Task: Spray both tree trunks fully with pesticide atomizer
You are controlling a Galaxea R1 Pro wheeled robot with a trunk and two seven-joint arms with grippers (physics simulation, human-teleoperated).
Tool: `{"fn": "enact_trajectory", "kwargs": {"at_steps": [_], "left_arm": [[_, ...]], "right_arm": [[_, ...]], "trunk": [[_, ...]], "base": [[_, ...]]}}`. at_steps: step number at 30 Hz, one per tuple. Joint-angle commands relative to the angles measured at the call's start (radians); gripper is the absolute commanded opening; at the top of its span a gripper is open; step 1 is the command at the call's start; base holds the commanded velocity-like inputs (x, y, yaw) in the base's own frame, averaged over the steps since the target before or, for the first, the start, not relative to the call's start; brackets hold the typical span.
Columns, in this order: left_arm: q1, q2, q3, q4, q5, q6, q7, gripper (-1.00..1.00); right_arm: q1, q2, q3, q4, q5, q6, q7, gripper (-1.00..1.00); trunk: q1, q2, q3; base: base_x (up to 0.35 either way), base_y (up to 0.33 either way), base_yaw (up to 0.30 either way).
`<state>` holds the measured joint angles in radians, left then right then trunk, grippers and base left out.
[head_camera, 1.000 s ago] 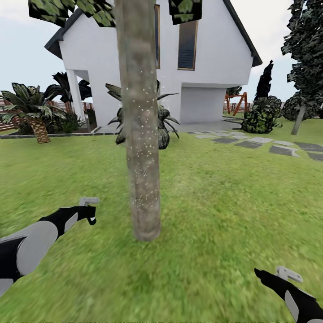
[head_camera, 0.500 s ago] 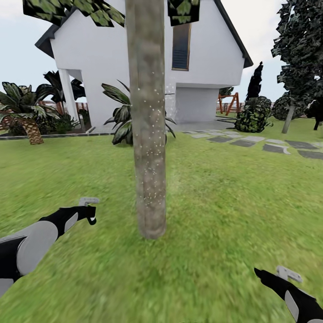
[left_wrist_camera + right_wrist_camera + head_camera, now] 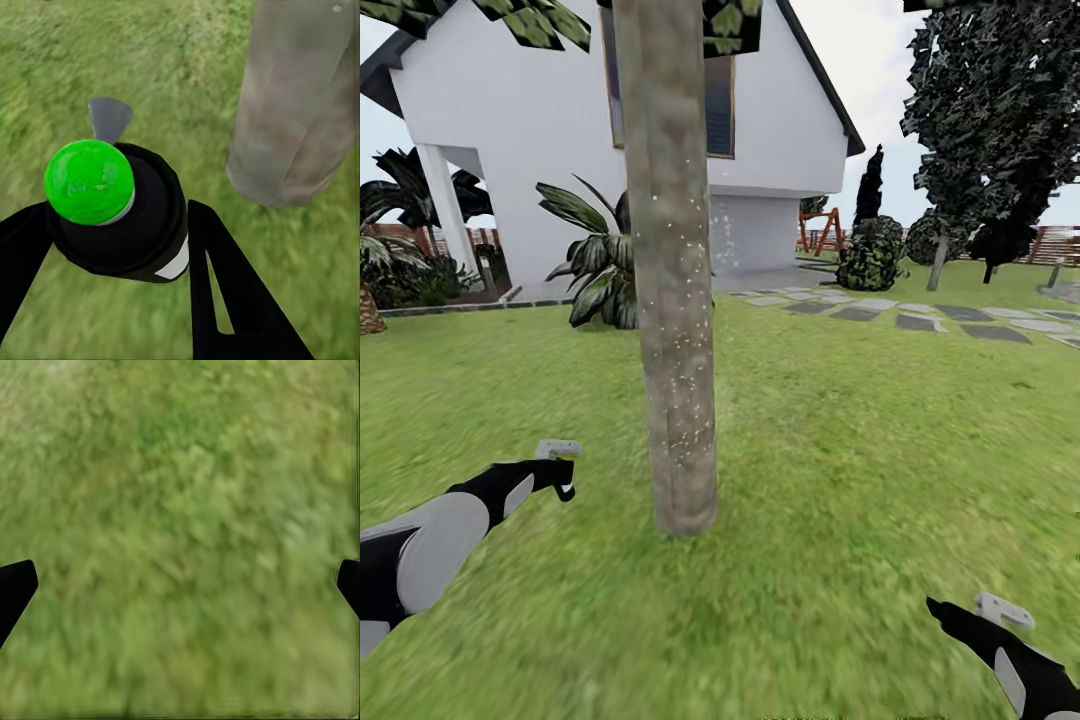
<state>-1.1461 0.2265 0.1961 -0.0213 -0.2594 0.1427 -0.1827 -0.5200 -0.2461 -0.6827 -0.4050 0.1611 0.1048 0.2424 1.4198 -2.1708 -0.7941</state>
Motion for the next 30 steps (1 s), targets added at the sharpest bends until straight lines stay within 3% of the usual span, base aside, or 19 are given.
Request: {"fn": "enact_trajectory", "kwargs": {"at_steps": [1, 25, 30], "left_arm": [[0.000, 0.000, 0.000, 0.000, 0.000, 0.000, 0.000, -1.00], [0.000, -0.001, 0.000, 0.000, 0.000, 0.000, 0.000, -1.00], [0.000, -0.012, -0.001, 0.000, 0.000, 0.001, 0.000, -1.00]], "right_arm": [[0.000, 0.000, 0.000, 0.000, 0.000, 0.000, 0.000, 1.00], [0.000, 0.001, 0.000, 0.000, 0.000, 0.000, 0.000, 1.00], [0.000, 0.000, 0.000, 0.000, 0.000, 0.001, 0.000, 1.00]], "trunk": [[0.000, 0.000, 0.000], [0.000, 0.000, 0.000], [0.000, 0.000, 0.000]], "base": [[0.000, 0.312, -0.276], [-0.087, 0.311, -0.276], [-0.128, 0.310, -0.276]]}}
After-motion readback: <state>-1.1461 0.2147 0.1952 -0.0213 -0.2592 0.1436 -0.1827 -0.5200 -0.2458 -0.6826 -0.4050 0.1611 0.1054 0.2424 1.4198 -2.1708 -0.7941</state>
